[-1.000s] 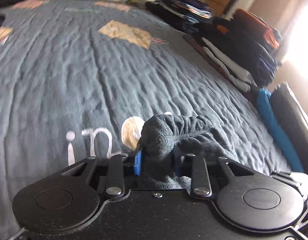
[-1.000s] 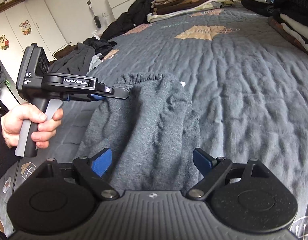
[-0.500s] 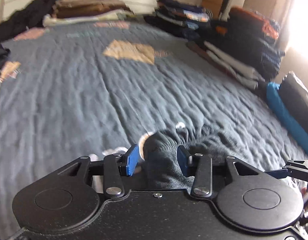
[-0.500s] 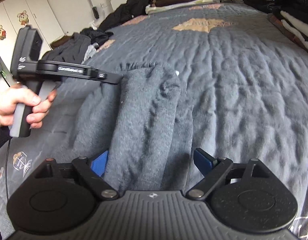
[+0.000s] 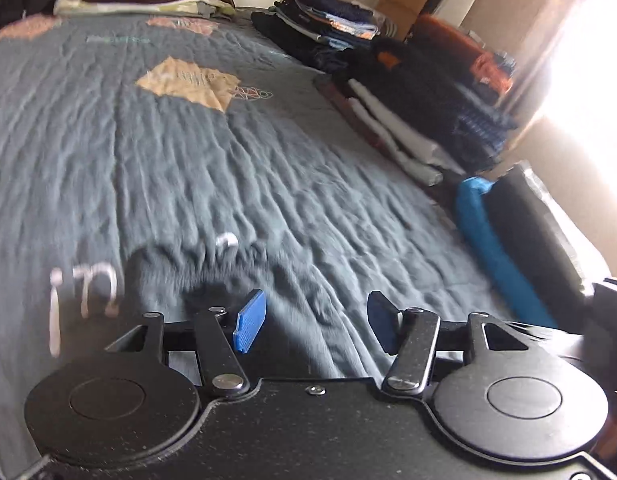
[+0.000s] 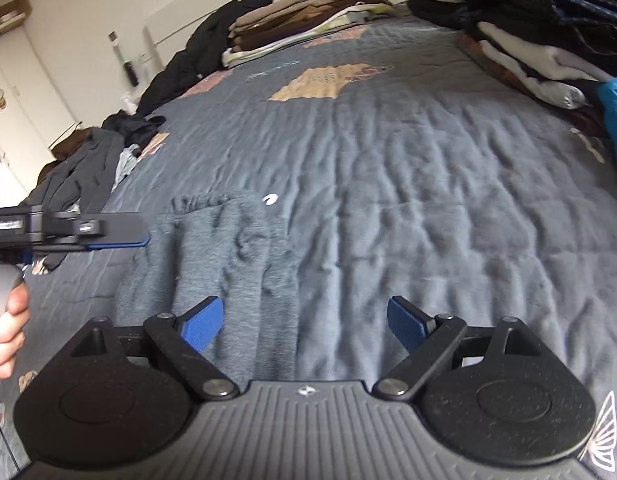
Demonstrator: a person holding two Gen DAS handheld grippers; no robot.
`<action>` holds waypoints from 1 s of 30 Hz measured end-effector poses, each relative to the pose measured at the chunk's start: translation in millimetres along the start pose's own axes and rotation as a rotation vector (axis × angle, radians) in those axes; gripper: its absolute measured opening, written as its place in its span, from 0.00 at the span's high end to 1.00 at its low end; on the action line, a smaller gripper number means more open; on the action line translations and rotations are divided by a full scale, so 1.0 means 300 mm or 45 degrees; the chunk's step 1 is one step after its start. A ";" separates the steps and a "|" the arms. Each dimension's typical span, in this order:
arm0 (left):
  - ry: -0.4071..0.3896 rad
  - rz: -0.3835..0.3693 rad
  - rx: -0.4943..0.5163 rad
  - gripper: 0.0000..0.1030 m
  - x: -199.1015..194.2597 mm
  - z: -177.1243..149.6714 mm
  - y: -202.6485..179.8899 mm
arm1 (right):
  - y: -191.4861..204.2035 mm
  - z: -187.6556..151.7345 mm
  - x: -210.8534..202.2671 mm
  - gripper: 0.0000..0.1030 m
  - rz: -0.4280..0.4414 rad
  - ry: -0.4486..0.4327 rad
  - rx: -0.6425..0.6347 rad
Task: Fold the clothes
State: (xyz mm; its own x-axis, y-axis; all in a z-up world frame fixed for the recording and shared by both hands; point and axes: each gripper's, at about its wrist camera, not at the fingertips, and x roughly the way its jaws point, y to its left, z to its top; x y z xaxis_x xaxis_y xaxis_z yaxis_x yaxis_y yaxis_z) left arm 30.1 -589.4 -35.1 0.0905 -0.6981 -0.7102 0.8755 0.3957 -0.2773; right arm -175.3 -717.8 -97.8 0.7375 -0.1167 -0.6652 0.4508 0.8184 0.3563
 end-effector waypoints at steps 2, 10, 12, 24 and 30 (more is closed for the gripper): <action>0.058 0.155 0.094 0.46 0.077 0.050 -0.057 | -0.016 0.005 -0.009 0.14 -0.002 -0.016 0.024; 0.350 0.428 0.227 0.46 0.323 0.035 -0.108 | -0.060 0.016 -0.020 0.14 0.010 -0.015 0.084; 0.335 0.425 0.196 0.61 0.331 0.032 -0.093 | -0.066 0.020 -0.029 0.14 0.026 -0.022 0.105; 0.294 0.261 0.101 0.83 0.298 0.047 -0.101 | -0.071 0.028 -0.060 0.13 0.085 -0.047 0.145; 0.144 0.054 -0.073 0.63 0.067 -0.057 -0.032 | -0.049 0.009 -0.043 0.12 0.089 -0.011 0.072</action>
State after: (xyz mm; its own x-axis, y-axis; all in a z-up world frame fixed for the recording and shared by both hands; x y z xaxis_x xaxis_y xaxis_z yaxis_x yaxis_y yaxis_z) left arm 15.4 -597.0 -57.9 0.0696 -0.6097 -0.7896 0.8434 0.4587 -0.2798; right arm -190.2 -729.7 -92.6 0.7723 -0.0654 -0.6319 0.4257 0.7915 0.4385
